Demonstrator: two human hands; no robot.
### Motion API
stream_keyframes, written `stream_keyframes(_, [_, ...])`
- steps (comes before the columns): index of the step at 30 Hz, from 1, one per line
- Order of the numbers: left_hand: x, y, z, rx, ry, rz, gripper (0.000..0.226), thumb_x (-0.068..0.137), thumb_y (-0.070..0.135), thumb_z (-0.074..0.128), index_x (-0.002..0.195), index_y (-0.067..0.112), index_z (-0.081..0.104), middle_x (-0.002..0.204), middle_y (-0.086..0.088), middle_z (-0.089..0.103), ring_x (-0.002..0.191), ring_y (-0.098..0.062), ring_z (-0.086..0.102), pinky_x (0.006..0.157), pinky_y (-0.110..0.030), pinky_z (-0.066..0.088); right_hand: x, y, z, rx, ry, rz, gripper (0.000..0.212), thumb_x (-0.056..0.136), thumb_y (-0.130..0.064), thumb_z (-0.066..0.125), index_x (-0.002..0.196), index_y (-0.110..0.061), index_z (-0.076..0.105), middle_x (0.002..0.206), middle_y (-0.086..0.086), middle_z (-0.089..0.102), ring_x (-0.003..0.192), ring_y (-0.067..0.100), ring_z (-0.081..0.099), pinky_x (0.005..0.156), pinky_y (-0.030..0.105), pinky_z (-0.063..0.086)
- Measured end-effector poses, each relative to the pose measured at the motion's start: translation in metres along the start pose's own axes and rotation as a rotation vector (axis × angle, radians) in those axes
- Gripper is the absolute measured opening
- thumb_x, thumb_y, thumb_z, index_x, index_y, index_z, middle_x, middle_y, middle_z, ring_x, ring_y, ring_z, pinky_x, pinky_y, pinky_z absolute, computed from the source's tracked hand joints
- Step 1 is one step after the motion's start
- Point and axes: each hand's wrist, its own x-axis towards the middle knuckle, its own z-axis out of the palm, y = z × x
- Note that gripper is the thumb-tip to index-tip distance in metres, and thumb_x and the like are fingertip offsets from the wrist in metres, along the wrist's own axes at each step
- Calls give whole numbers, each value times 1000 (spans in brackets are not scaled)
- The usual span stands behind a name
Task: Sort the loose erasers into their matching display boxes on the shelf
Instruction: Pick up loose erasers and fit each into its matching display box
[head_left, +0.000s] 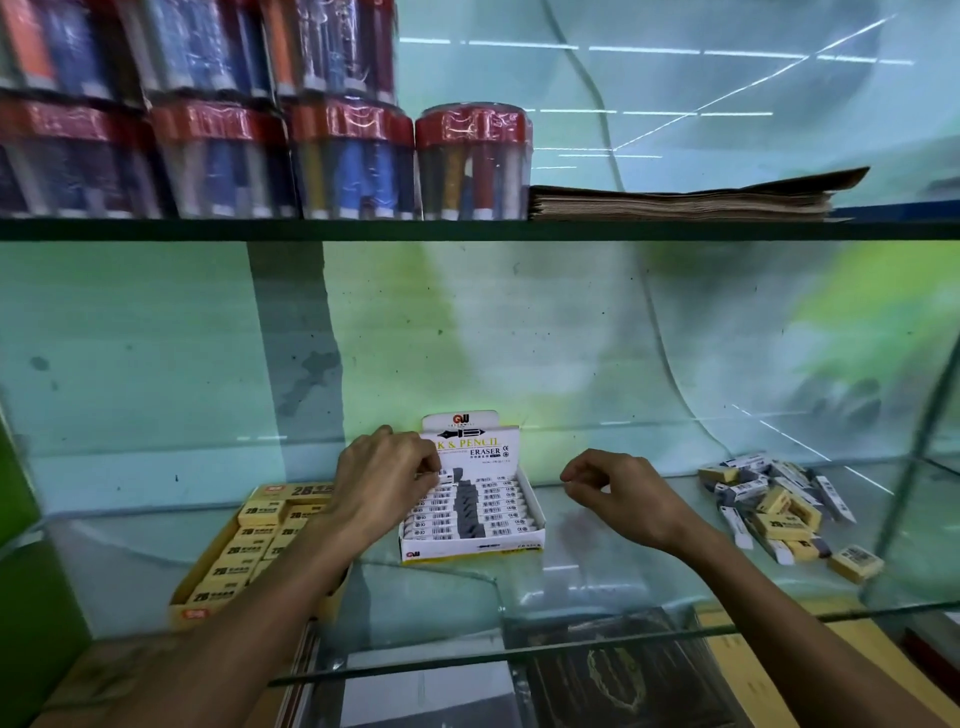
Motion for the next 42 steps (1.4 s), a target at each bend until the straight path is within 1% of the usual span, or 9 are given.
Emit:
stream_keyframes(8, [4,10,2,71,74,69,7,79,31,77,79,32,70,83,14,71,79,-16,64,54,-25,34,-22,12,-24,-85,26,-22,14,95,-27,59,106,-23,67,96,-12,68,88,-1,60,68,4,42])
stream_keyframes(12, [7,49,0,-237,60,93,4,88,39,65,88,37,68,89,23,67,89,-5,61,60,-27,43,-38,22,-44,-109,79,-24,14,96,-27,58,105,-22,68,97,-10,70,89,2,62,70,5,42])
stream_keyframes(16, [11,100,10,-594,-23,189,7,89,30,67,90,36,68,83,24,66,64,9,57,59,-23,41,-54,38,-69,-148,174,13,11,95,-24,60,99,-22,70,90,-12,69,80,-4,60,69,4,39])
stream_keyframes(20, [16,143,17,-712,-76,279,7,90,25,66,93,31,70,84,21,66,60,17,50,55,-8,32,-65,59,-101,-171,263,99,7,91,-17,65,95,-20,70,85,-13,70,73,-3,61,64,5,38])
stream_keyframes(24, [22,168,30,-786,-144,254,7,91,27,66,93,29,71,85,17,67,57,15,49,56,-11,31,-61,73,-122,-340,117,169,17,91,-27,64,105,-21,71,103,0,68,93,16,61,76,24,44])
stream_keyframes(29, [26,180,40,-798,-214,212,5,89,31,66,92,32,70,83,19,67,56,12,50,56,-19,35,-45,77,-127,-513,-74,230,24,91,-35,60,113,-30,69,115,2,57,109,23,50,89,32,42])
stream_keyframes(36, [27,166,35,-855,-196,163,6,90,27,66,91,31,71,84,15,67,56,0,53,57,-18,41,-34,80,-117,-611,-53,206,19,93,-38,59,109,-30,66,113,-1,60,110,23,48,89,37,39])
stream_keyframes(39, [28,159,30,-915,-187,127,8,90,25,67,88,32,71,85,11,69,63,-22,58,60,-24,47,-36,71,-109,-233,97,172,18,95,-38,57,102,-22,61,97,-6,69,92,18,62,79,34,48])
stream_keyframes(42, [29,152,27,-957,-189,70,7,90,26,68,87,32,71,85,11,70,72,-22,61,65,-25,48,-37,52,-95,244,162,215,18,98,-33,54,100,-15,54,91,0,75,80,18,70,68,30,51])
